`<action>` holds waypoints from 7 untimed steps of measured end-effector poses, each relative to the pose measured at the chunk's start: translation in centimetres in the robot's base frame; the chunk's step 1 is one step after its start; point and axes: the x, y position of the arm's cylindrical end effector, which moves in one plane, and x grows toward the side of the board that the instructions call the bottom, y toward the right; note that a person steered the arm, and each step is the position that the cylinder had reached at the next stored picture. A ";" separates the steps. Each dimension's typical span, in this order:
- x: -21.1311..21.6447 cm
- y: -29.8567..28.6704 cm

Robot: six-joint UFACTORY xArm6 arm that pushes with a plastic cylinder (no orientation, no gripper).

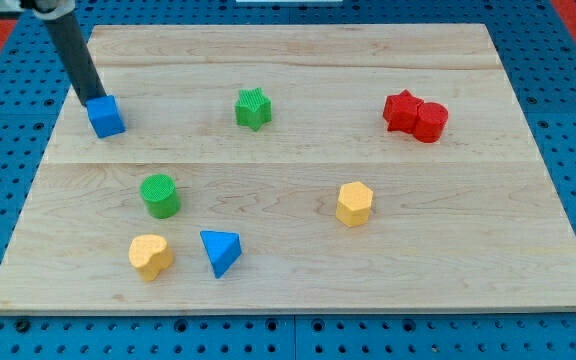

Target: Move the blue cube into the blue triangle

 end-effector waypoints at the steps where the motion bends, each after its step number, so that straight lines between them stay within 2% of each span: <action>1: 2.9 3.4; 2: 3.4 9.2; 3: 6.0 12.1; 5: 5.7 6.3; 7: 11.0 14.6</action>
